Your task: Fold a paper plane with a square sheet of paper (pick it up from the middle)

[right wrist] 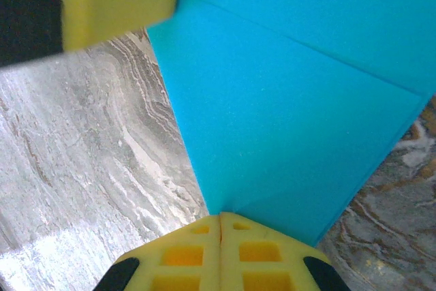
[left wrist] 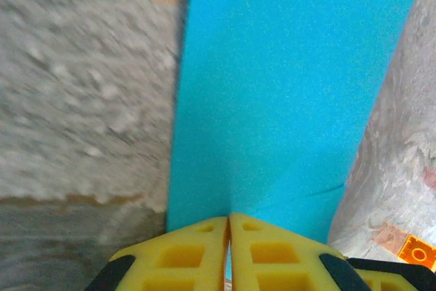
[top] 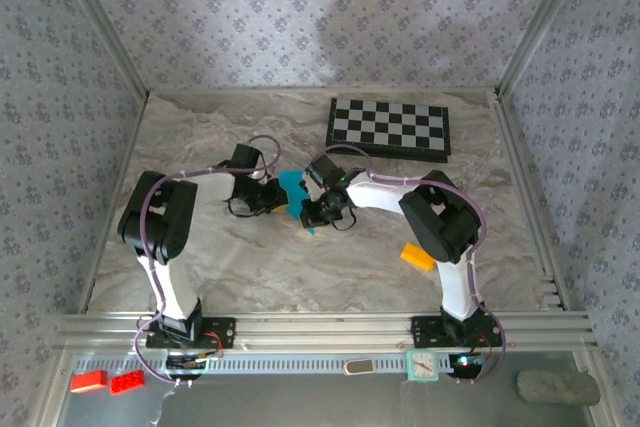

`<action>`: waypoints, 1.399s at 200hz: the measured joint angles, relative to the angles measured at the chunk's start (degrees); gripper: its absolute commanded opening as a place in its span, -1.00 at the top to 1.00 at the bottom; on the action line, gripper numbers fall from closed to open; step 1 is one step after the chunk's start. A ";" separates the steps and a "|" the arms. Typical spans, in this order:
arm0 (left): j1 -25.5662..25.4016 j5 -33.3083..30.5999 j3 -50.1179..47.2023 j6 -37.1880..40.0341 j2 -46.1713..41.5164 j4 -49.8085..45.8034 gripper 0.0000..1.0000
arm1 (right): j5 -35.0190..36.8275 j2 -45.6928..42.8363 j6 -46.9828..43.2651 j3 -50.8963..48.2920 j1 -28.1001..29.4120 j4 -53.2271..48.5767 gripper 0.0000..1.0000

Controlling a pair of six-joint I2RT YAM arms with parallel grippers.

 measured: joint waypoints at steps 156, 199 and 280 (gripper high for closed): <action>6.21 -7.23 6.43 -1.42 -9.92 -6.78 0.28 | -4.11 -6.16 -0.55 -0.04 -2.58 -1.14 0.57; 6.21 -7.61 1.14 -7.96 -16.92 -4.74 -0.02 | -1.40 -8.20 0.57 2.03 -1.70 0.17 0.56; 3.65 1.73 -7.82 -17.29 -15.15 3.54 -0.20 | 3.08 -3.41 4.72 2.27 -1.55 0.17 0.47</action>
